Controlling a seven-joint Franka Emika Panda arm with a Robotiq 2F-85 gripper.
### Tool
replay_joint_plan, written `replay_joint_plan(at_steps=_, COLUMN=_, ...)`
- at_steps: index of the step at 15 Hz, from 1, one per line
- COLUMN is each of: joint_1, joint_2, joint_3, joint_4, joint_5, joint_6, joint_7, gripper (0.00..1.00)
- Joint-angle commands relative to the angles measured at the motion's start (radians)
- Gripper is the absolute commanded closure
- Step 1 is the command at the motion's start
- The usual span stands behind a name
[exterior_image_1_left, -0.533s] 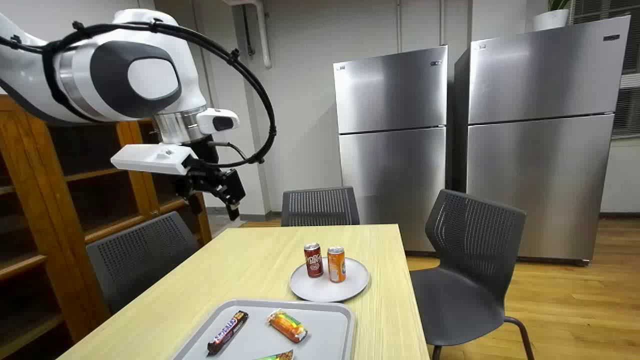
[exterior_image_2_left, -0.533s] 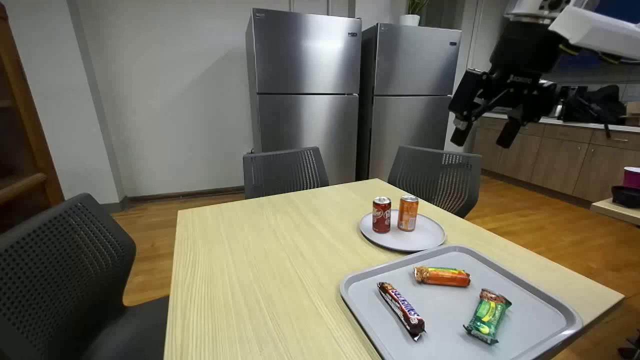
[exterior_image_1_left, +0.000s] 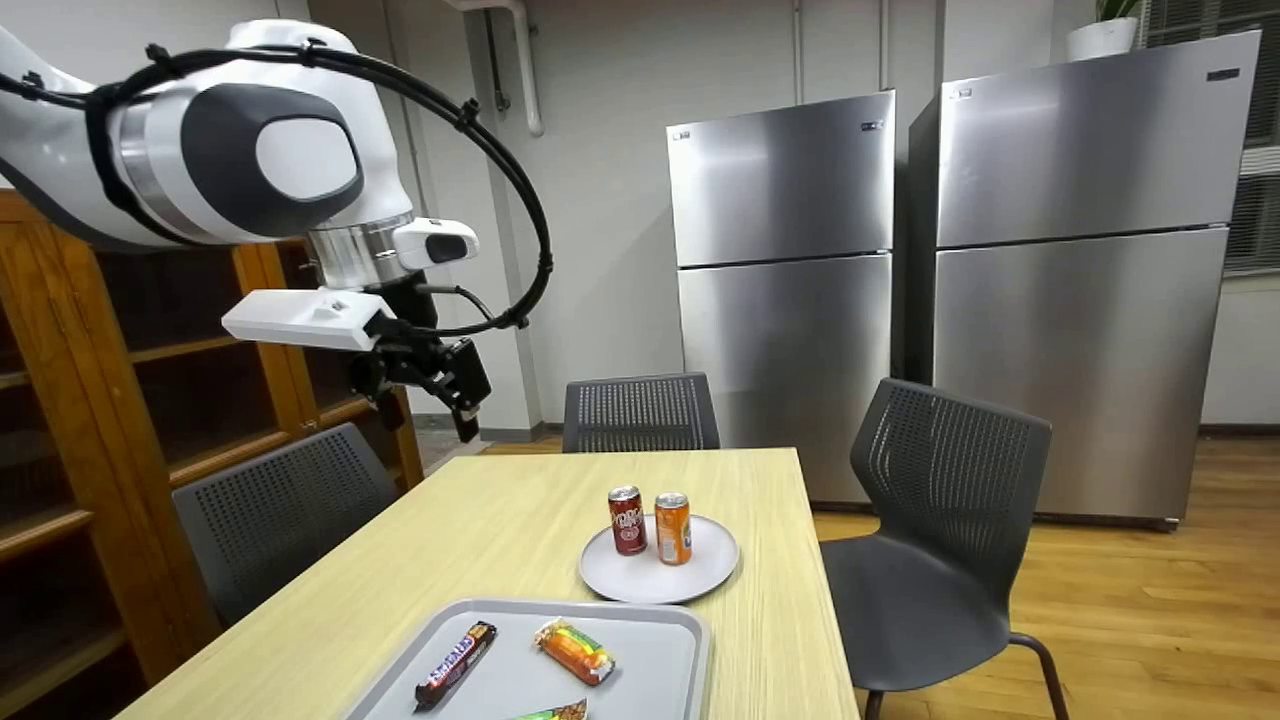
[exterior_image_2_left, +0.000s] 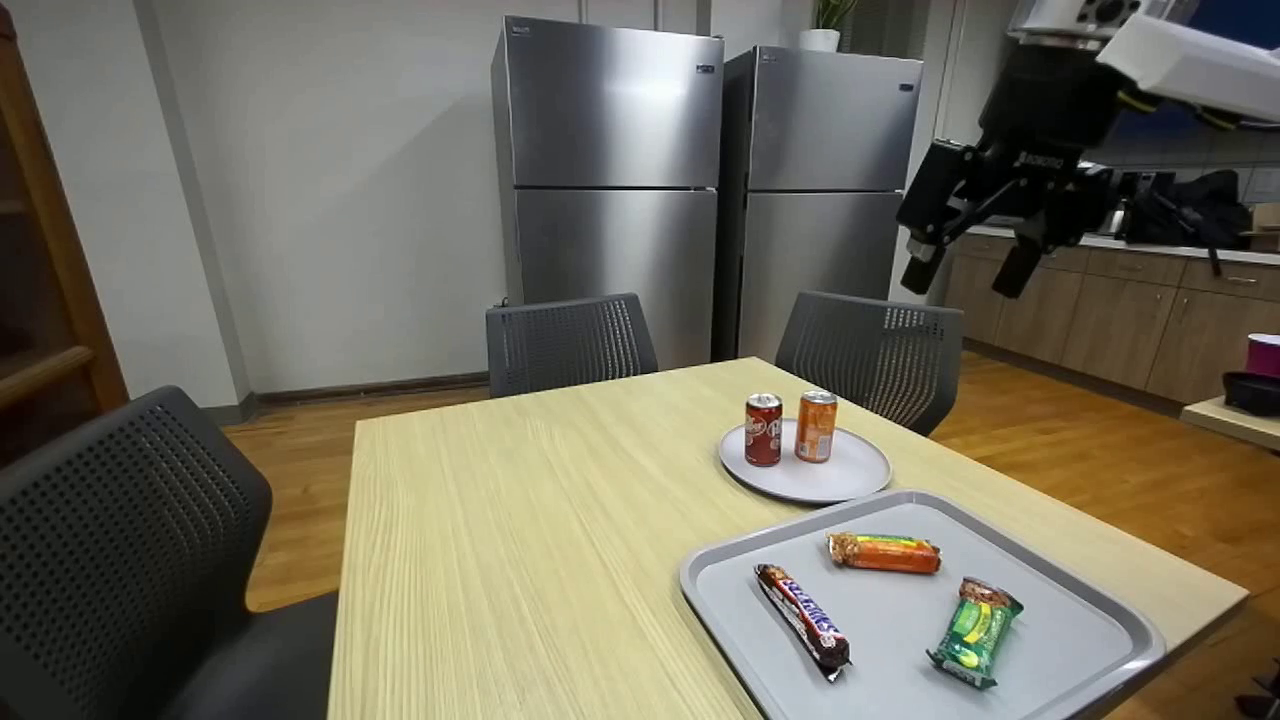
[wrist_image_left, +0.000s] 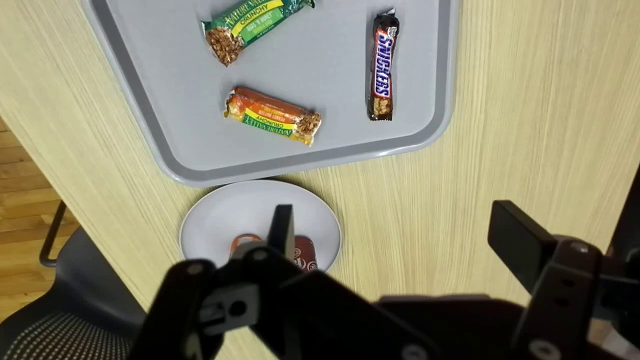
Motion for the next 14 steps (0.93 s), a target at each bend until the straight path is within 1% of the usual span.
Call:
replay_joint_plan(at_steps=1, joint_1=-0.010, joint_2=0.005, joint_3=0.013, joint_4=0.002, joint_5=0.003, joint_6=-0.002, joint_7=-0.003, gripper=0.00)
replay_joint_plan(at_steps=9, joint_1=0.017, joint_2=0.129, joint_3=0.014, joint_4=0.013, joint_5=0.024, joint_6=0.060, joint_7=-0.016, gripper=0.00)
replay_joint_plan(at_steps=14, joint_1=0.061, joint_2=0.233, joint_3=0.014, joint_4=0.027, joint_5=0.042, joint_6=0.126, joint_7=-0.035, gripper=0.00)
